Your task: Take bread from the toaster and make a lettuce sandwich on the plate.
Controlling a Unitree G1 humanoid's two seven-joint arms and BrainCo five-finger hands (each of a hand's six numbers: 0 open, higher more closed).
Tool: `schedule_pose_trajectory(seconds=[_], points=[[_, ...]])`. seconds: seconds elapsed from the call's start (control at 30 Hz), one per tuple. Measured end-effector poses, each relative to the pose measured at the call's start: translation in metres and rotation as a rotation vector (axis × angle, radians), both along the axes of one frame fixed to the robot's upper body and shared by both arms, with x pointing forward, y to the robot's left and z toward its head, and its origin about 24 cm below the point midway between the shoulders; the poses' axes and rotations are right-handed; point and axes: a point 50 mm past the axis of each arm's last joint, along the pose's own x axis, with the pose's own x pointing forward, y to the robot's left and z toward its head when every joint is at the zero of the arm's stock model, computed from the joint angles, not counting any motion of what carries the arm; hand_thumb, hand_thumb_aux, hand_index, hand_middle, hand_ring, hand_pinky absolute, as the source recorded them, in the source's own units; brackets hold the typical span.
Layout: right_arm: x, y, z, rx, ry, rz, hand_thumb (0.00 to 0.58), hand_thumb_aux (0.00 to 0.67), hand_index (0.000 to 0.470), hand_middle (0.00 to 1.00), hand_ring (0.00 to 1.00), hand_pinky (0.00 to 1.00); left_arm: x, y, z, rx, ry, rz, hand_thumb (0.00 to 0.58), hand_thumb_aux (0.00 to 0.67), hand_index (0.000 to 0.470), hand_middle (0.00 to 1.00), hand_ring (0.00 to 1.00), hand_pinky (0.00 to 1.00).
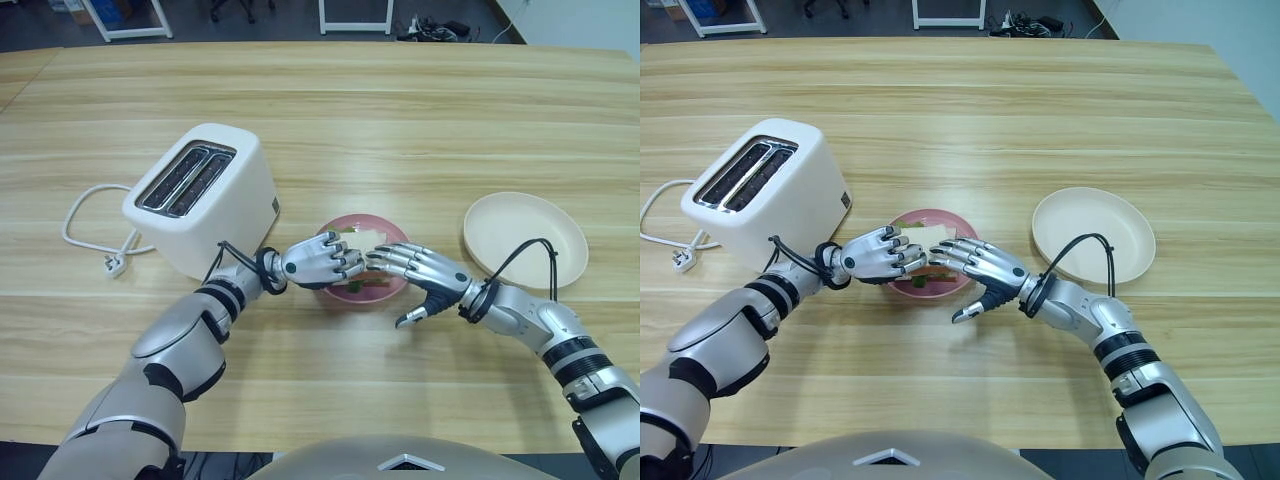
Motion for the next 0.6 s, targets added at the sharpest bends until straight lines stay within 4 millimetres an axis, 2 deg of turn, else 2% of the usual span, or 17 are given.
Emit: schedule_pose_trajectory(seconds=[0.07,0.1,0.13,0.17,0.2,0.33,0.4,0.6], points=[[0.001,0.000,-0.005,-0.006,0.026,0.004,0.000,0.000,0.000,0.00,0.00,0.00,-0.002,0.000,-0.003,0.013,0.012,-0.001,0.580,0.670,0.470,1.00,1.00,1.00],[0.001,-0.001,-0.007,-0.002,0.043,0.006,0.000,0.000,0.000,0.00,0.00,0.00,-0.002,0.001,-0.004,0.017,0.020,-0.002,0.553,0.525,0.369,0.95,0.95,0.95],[0.001,-0.001,-0.009,0.005,0.062,0.006,0.000,0.000,0.000,0.00,0.00,0.00,-0.003,0.001,-0.005,0.015,0.041,-0.001,0.087,0.053,0.037,0.85,0.85,0.85],[0.002,-0.002,-0.011,0.014,0.079,0.002,0.000,0.000,0.000,0.00,0.00,0.00,-0.004,0.001,-0.006,0.007,0.067,0.000,0.000,0.000,0.000,0.45,0.45,0.45],[0.002,-0.002,-0.013,0.020,0.104,0.004,0.000,0.000,0.000,0.00,0.00,0.00,-0.004,0.001,-0.007,-0.017,0.121,0.009,0.000,0.000,0.000,0.00,0.00,0.00],[0.004,-0.001,-0.016,0.049,0.152,0.007,0.000,0.000,0.000,0.00,0.00,0.00,-0.007,0.007,-0.004,-0.112,0.382,0.039,0.000,0.000,0.000,0.00,0.00,0.00],[0.005,-0.001,-0.017,0.063,0.167,0.005,0.000,0.000,0.000,0.00,0.00,0.00,-0.009,0.015,0.007,-0.181,0.472,0.027,0.000,0.000,0.000,0.00,0.00,0.00],[0.004,0.000,-0.015,0.085,0.172,0.015,0.000,0.000,0.000,0.00,0.00,0.00,-0.009,0.038,0.037,-0.438,0.529,0.056,0.000,0.000,0.000,0.00,0.00,0.00]])
